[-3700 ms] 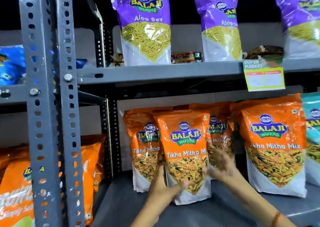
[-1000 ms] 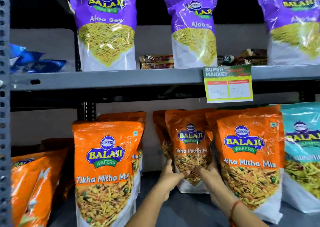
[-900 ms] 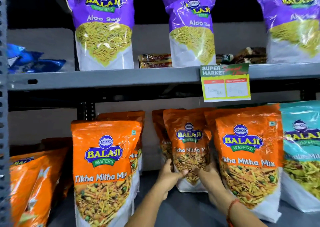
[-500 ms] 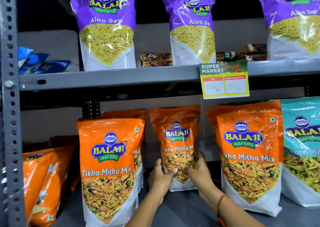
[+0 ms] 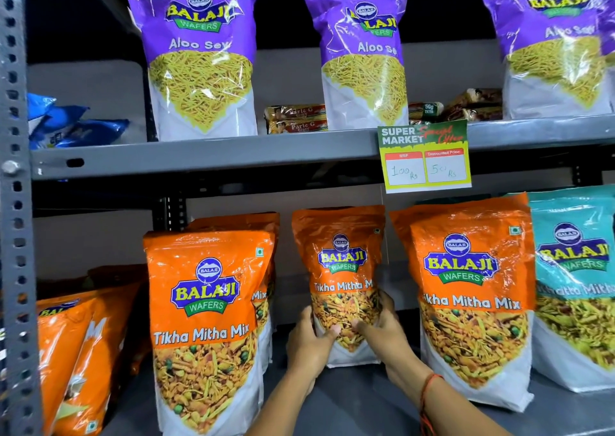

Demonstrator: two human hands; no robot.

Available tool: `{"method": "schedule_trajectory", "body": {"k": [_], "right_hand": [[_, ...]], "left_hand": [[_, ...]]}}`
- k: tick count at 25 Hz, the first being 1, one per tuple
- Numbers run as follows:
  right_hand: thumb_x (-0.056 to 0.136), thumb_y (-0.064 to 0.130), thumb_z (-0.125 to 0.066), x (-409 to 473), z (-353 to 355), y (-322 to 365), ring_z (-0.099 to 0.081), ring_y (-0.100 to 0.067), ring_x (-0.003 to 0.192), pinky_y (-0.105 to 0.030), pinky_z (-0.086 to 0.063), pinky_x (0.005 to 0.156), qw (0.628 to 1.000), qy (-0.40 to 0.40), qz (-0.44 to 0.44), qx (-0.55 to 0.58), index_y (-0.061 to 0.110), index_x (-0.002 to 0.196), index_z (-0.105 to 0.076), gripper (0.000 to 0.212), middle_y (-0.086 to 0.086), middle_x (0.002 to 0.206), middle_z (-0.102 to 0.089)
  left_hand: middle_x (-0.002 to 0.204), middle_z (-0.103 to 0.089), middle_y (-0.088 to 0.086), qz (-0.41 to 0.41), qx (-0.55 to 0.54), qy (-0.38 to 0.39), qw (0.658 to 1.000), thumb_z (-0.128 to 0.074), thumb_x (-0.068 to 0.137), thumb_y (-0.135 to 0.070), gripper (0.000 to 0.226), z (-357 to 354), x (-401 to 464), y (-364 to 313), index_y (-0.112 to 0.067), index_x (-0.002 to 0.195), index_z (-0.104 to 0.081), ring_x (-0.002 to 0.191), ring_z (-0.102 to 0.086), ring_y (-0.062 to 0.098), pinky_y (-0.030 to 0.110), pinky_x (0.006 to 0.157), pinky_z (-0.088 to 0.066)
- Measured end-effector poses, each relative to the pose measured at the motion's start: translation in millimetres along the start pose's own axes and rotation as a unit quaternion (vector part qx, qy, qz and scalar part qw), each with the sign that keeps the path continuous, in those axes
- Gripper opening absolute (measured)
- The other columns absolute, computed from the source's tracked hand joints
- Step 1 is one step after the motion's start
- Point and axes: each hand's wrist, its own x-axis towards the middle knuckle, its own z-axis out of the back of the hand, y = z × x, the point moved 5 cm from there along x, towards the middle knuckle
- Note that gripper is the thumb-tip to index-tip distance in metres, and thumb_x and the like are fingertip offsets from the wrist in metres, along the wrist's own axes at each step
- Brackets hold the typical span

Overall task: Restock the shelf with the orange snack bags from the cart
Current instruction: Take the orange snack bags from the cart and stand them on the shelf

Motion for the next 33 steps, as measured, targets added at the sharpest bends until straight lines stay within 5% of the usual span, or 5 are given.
{"method": "schedule_trajectory", "body": {"k": [11, 19, 25, 28, 33], "right_hand": [[0.084, 0.019, -0.076, -59, 25, 50, -0.033, -0.025, 0.144, -0.039, -0.030, 0.118, 0.993, -0.070, 0.081, -0.053, 0.014, 0.152, -0.028, 0.084, -0.010, 0.156, -0.035], [0.087, 0.010, -0.068, -117, 137, 67, -0.045, -0.023, 0.131, -0.043, -0.041, 0.109, 0.948, -0.279, 0.146, -0.051, 0.020, 0.143, -0.042, 0.062, -0.005, 0.144, -0.046], [0.084, 0.026, -0.074, -102, 183, -1, -0.047, -0.025, 0.133, -0.048, -0.044, 0.106, 0.977, -0.181, -0.013, -0.115, 0.021, 0.146, -0.037, 0.072, -0.005, 0.150, -0.047], [0.082, 0.023, -0.076, -95, 187, -14, -0.060, -0.024, 0.111, -0.037, -0.051, 0.089, 0.978, -0.151, -0.017, -0.145, 0.021, 0.138, -0.048, 0.063, -0.005, 0.132, -0.063], [0.081, 0.016, -0.077, -89, 187, -13, -0.066, -0.033, 0.105, -0.050, -0.054, 0.092, 0.971, -0.159, -0.013, -0.176, 0.017, 0.136, -0.050, 0.061, -0.007, 0.114, -0.067]], "left_hand": [[0.128, -0.065, 0.012, -0.120, -0.090, -0.062, 0.987, -0.075, 0.078, -0.019, 0.056, 25, -45, -64, -0.015, 0.130, -0.056, 0.113, -0.064, 0.023, 0.043, 0.099, -0.052], [0.134, -0.060, 0.010, -0.133, -0.141, 0.065, 0.979, -0.077, 0.077, -0.028, 0.061, -63, -97, -106, -0.016, 0.132, -0.054, 0.120, -0.059, 0.024, 0.043, 0.102, -0.049], [0.137, -0.058, 0.010, -0.024, -0.141, 0.099, 0.985, -0.079, 0.073, -0.033, 0.073, -117, -94, -80, -0.018, 0.137, -0.046, 0.123, -0.057, 0.027, 0.048, 0.104, -0.046], [0.124, -0.067, 0.004, -0.002, -0.130, 0.104, 0.986, -0.082, 0.066, -0.036, 0.066, -124, -90, -76, -0.021, 0.125, -0.056, 0.111, -0.063, 0.024, 0.046, 0.098, -0.051], [0.115, -0.072, 0.006, -0.004, -0.142, 0.097, 0.985, -0.082, 0.068, -0.021, 0.054, -122, -95, -79, -0.016, 0.117, -0.062, 0.105, -0.067, 0.023, 0.047, 0.097, -0.052]]}}
